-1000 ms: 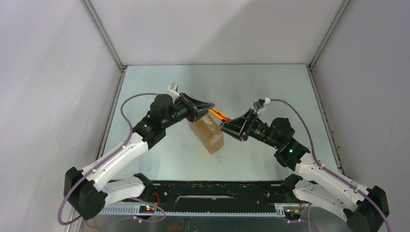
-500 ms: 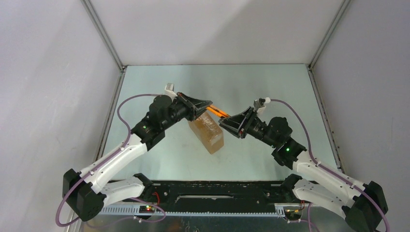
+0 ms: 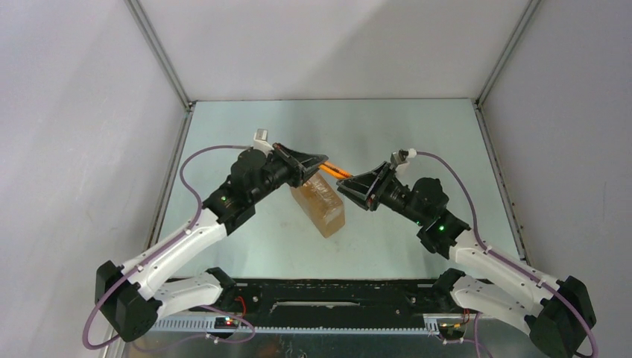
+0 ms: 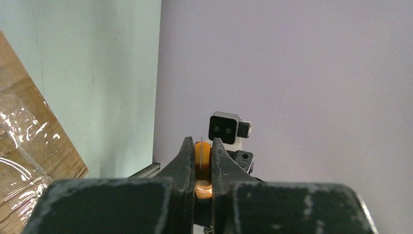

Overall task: Unpack the express box
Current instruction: Cut the express box at the center of the board.

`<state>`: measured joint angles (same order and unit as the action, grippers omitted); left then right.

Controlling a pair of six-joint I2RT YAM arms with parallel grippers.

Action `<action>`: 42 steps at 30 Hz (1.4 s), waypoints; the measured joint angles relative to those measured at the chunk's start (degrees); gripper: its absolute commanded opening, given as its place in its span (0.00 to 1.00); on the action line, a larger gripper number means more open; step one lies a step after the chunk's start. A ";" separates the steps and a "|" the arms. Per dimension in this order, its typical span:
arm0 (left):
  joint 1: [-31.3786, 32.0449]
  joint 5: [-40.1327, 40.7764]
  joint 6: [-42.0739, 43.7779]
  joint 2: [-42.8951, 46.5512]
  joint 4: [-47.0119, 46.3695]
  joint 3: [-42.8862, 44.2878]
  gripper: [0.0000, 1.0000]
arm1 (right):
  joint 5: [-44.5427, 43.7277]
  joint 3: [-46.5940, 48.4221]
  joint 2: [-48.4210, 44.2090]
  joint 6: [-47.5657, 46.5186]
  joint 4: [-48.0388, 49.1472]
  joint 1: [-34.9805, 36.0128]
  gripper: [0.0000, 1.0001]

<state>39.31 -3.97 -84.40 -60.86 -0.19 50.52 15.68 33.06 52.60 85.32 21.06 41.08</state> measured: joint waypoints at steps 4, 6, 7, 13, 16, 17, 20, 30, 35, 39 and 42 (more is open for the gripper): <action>0.57 1.05 0.35 1.01 -0.61 -0.66 0.00 | -0.37 0.11 -0.35 0.35 0.57 -0.33 0.45; 1.05 1.60 0.46 1.33 -0.74 -0.68 0.00 | -0.52 0.11 -0.83 0.68 0.85 -0.37 0.45; 1.29 1.99 0.52 1.42 -0.87 -0.68 0.00 | -0.57 0.13 -0.94 0.83 1.07 -0.39 0.43; 2.40 4.22 0.87 1.66 -2.03 -0.68 0.00 | -0.96 0.44 -0.96 1.29 0.85 -0.48 0.31; 2.69 4.70 0.87 1.66 -2.60 -0.70 0.00 | -1.11 0.44 -0.96 1.33 0.79 -0.85 0.23; 2.73 4.81 0.85 1.66 -2.73 -0.72 0.00 | -1.07 0.44 -0.96 1.31 0.85 -1.05 0.16; 2.73 4.83 0.33 1.66 -3.63 -0.94 0.00 | -0.61 0.70 -1.01 2.49 1.38 -1.38 0.00; 2.14 5.40 8.96 0.22 13.46 5.40 1.00 | -4.42 1.29 -10.27 -4.04 -9.81 -1.90 0.00; 1.09 9.62 13.49 -1.05 31.10 13.55 1.00 | -9.16 -0.15 -21.07 -6.51 -19.15 -1.27 0.00; 0.83 12.68 15.47 -5.53 44.24 21.18 1.00 | -15.93 -3.13 -32.13 -6.62 -26.75 2.89 0.00; 1.60 14.25 15.43 -9.77 51.52 24.90 1.00 | -20.79 -5.75 -39.95 -5.73 -33.62 6.62 0.00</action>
<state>40.91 10.28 -68.97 -70.63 51.33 75.42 -5.10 27.31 12.64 79.59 -12.56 47.70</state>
